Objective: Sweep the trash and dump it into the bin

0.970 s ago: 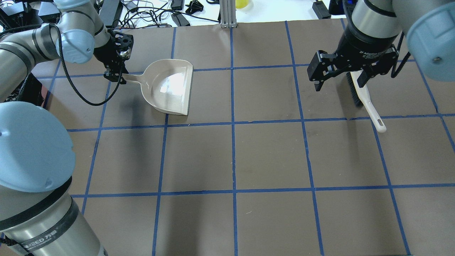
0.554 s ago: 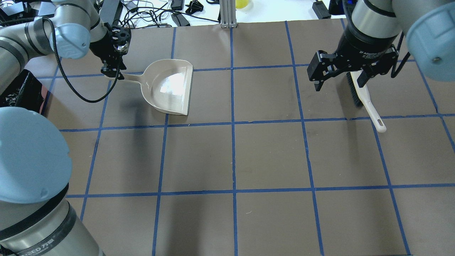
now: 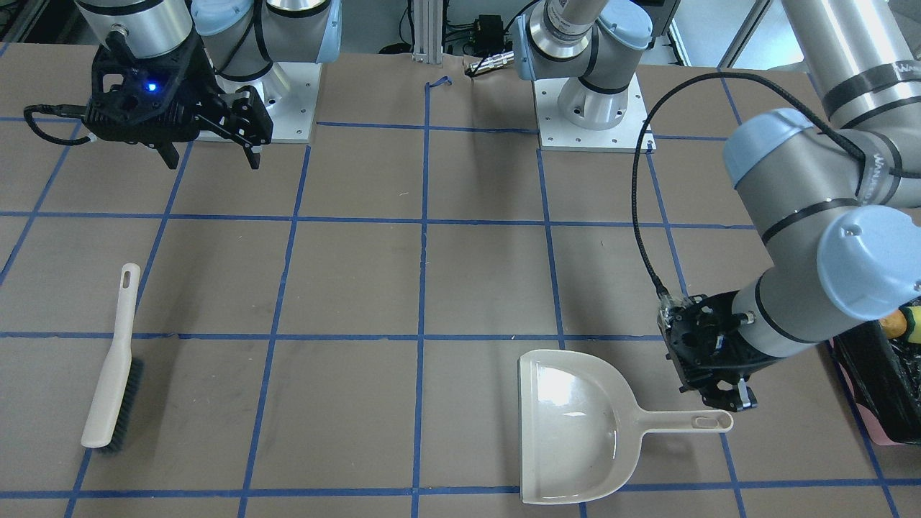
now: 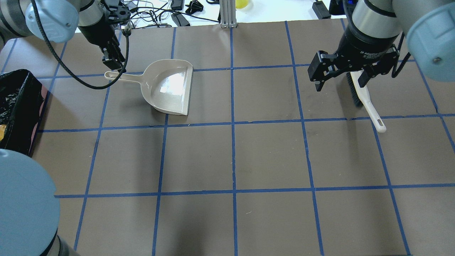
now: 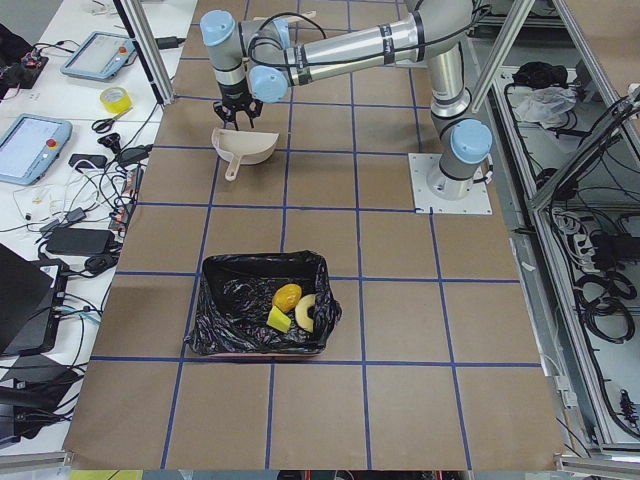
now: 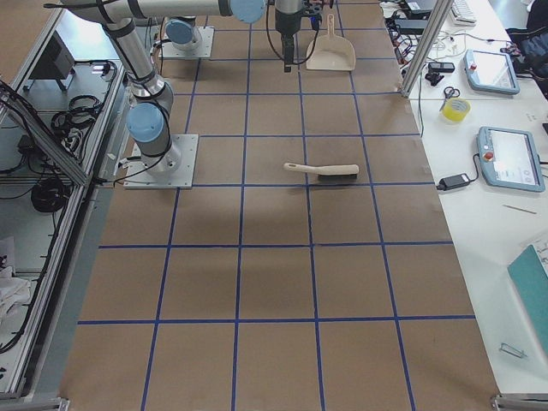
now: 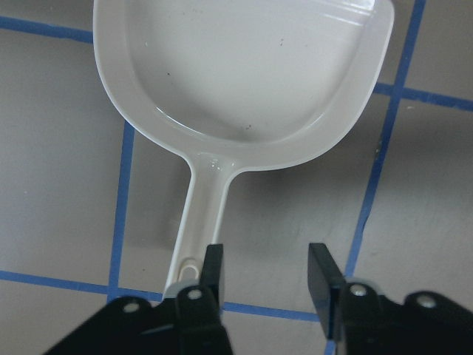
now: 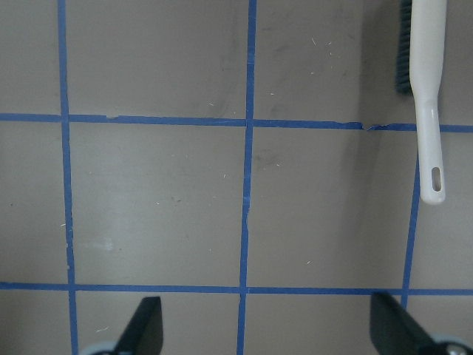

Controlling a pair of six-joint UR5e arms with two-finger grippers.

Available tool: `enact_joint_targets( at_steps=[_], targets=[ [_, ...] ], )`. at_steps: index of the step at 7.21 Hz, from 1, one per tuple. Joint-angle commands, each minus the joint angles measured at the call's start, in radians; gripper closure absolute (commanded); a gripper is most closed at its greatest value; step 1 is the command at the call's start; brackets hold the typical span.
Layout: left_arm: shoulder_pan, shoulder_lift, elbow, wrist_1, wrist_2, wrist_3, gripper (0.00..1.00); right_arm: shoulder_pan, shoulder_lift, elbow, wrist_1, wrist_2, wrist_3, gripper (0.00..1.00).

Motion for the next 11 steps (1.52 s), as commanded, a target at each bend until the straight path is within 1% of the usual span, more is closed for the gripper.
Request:
enact_joint_targets(
  at_steps=[1, 2, 3, 4, 6, 7, 8, 9, 10, 11],
  targets=[
    [-0.052, 0.061, -0.006, -0.060, 0.002, -0.246, 0.42, -0.001, 0.000, 0.000, 0.002, -0.004, -0.001, 0.00],
    [-0.060, 0.093, -0.006, -0.109, 0.002, -0.354, 0.41, -0.001, 0.000, 0.000, 0.002, -0.006, -0.002, 0.00],
    [-0.065, 0.119, -0.009, -0.148, 0.002, -0.449, 0.36, -0.001, 0.000, 0.000, 0.002, -0.006, -0.002, 0.00],
    [-0.065, 0.144, -0.014, -0.184, 0.004, -0.530, 0.34, -0.001, 0.000, 0.000, 0.005, -0.006, -0.002, 0.00],
    [-0.065, 0.221, -0.058, -0.186, 0.015, -0.733, 0.30, -0.001, 0.000, 0.000, 0.006, -0.007, -0.002, 0.00],
    [-0.065, 0.254, -0.082, -0.185, 0.015, -0.870, 0.28, -0.001, 0.000, 0.000, 0.006, -0.006, -0.002, 0.00],
    [-0.065, 0.281, -0.101, -0.183, 0.013, -0.995, 0.25, -0.001, 0.000, 0.000, 0.006, -0.007, -0.002, 0.00],
    [-0.065, 0.305, -0.115, -0.177, 0.013, -1.066, 0.20, -0.001, 0.000, 0.000, 0.006, -0.007, -0.002, 0.00],
    [-0.065, 0.322, -0.121, -0.169, 0.013, -1.165, 0.19, -0.001, 0.000, 0.000, 0.005, -0.007, -0.002, 0.00],
    [-0.065, 0.339, -0.124, -0.160, 0.039, -1.265, 0.14, -0.001, 0.000, 0.000, 0.005, -0.009, -0.002, 0.00]
  ],
)
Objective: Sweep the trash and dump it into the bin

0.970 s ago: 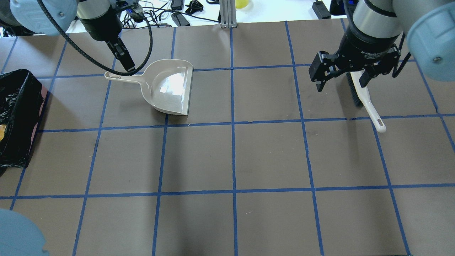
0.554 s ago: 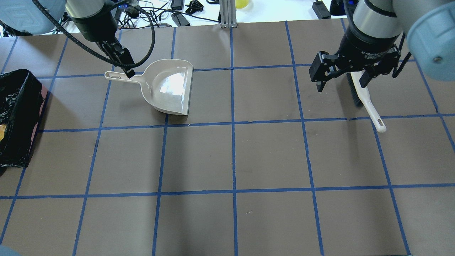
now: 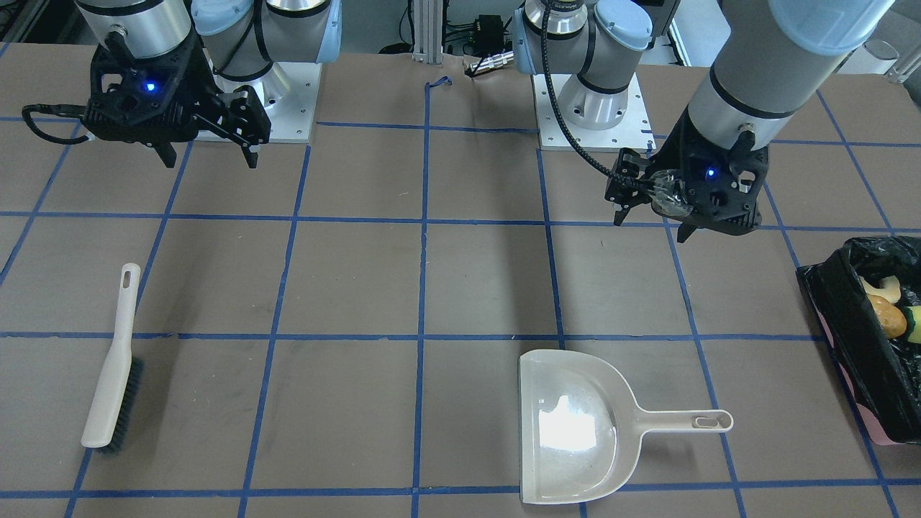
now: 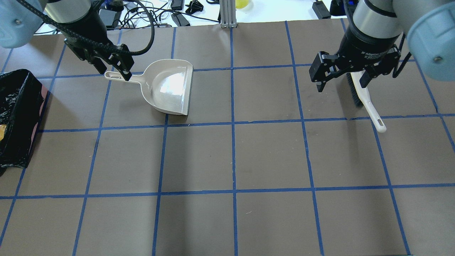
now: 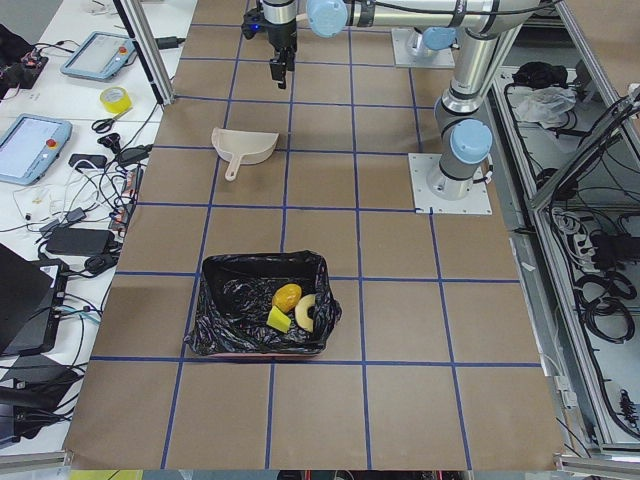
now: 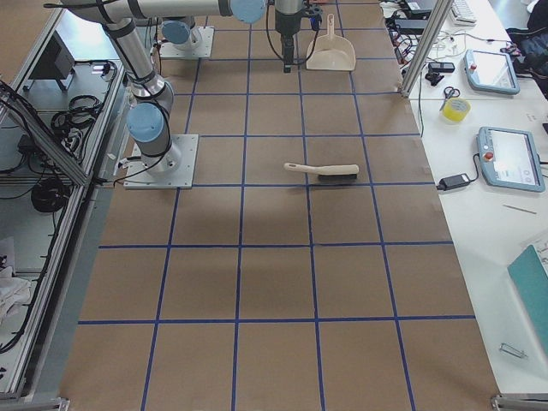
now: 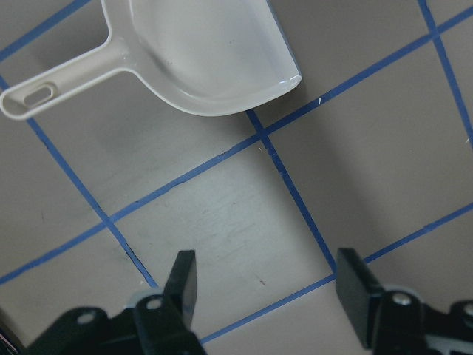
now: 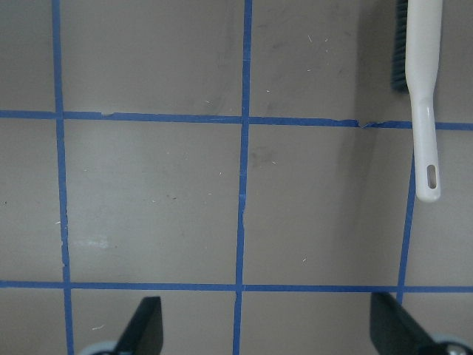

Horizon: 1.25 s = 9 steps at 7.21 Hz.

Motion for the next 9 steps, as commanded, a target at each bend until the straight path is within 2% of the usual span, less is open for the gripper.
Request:
enact_joint_targets(
  at_steps=[1, 3, 5, 7, 9],
  targets=[
    [0.000, 0.029, -0.006, 0.013, 0.057, -0.159, 0.14, 0.000, 0.000, 0.000, -0.001, -0.001, 0.000, 0.00],
    [-0.012, 0.067, -0.033, 0.012, 0.031, -0.221, 0.14, 0.000, 0.000, 0.000, -0.004, -0.001, 0.000, 0.00],
    [-0.093, 0.074, -0.052, 0.042, 0.039, -0.256, 0.13, 0.000, 0.002, 0.000, -0.008, 0.002, 0.001, 0.00],
    [-0.092, 0.075, -0.056, 0.081, 0.029, -0.247, 0.10, 0.001, 0.000, 0.000, -0.001, 0.000, -0.003, 0.00],
    [-0.089, 0.078, -0.059, 0.075, 0.026, -0.238, 0.04, 0.000, -0.002, 0.000, 0.003, -0.049, -0.002, 0.00]
  ],
)
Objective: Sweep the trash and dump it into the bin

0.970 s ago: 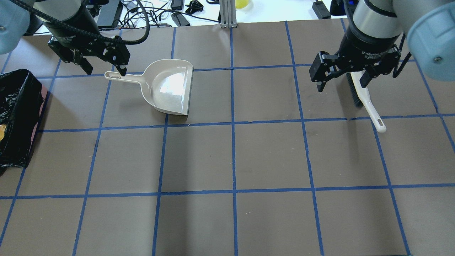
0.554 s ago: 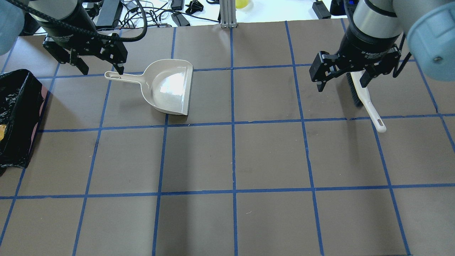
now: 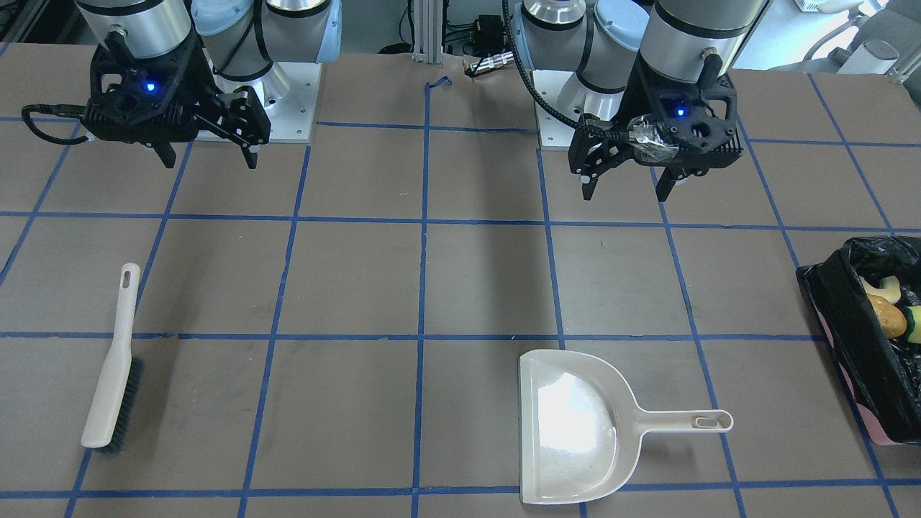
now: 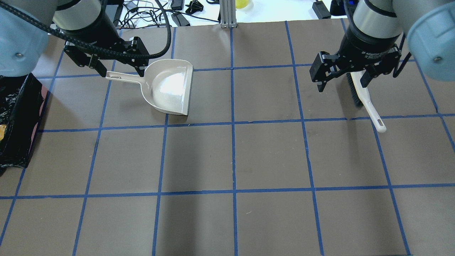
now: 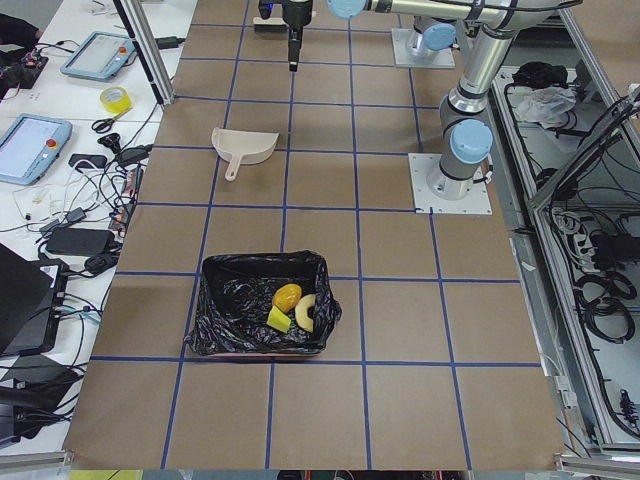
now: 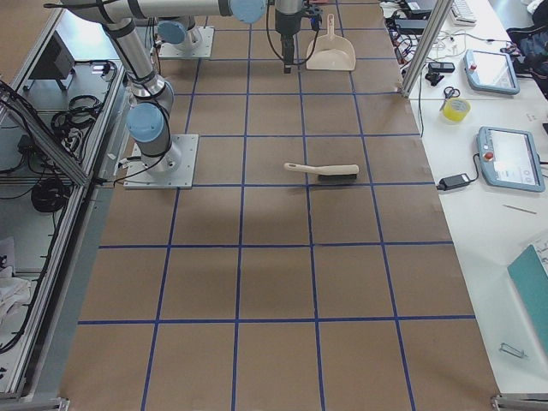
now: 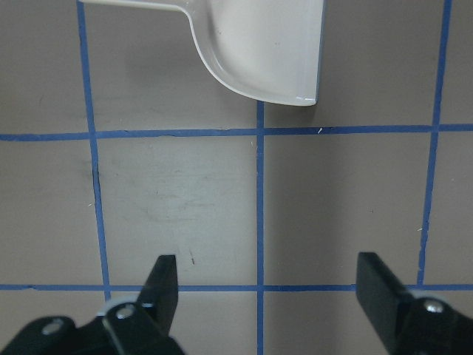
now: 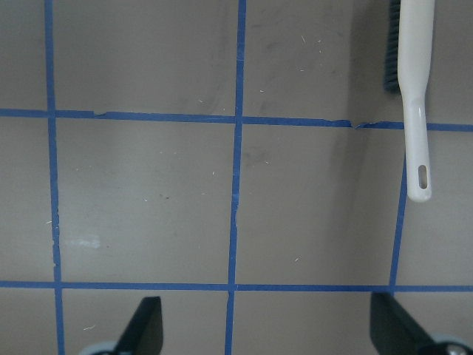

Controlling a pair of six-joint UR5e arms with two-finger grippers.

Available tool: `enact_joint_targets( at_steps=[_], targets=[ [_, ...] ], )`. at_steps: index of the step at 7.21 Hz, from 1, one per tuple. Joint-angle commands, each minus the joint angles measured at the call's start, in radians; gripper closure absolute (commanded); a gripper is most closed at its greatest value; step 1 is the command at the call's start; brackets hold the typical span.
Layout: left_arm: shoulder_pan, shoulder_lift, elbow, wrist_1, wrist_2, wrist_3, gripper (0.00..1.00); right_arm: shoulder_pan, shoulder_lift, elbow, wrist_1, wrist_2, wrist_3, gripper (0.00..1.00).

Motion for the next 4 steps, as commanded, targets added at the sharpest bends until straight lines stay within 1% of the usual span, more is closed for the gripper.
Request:
enact_joint_targets(
  at_steps=[1, 4],
  targets=[
    [0.000, -0.001, -0.004, -0.007, 0.000, 0.003, 0.02, 0.000, -0.001, 0.000, -0.001, -0.018, 0.005, 0.00],
    [0.001, 0.002, -0.013, 0.003, -0.001, 0.003, 0.00, 0.000, -0.002, 0.000, -0.001, -0.016, 0.008, 0.00]
  ],
)
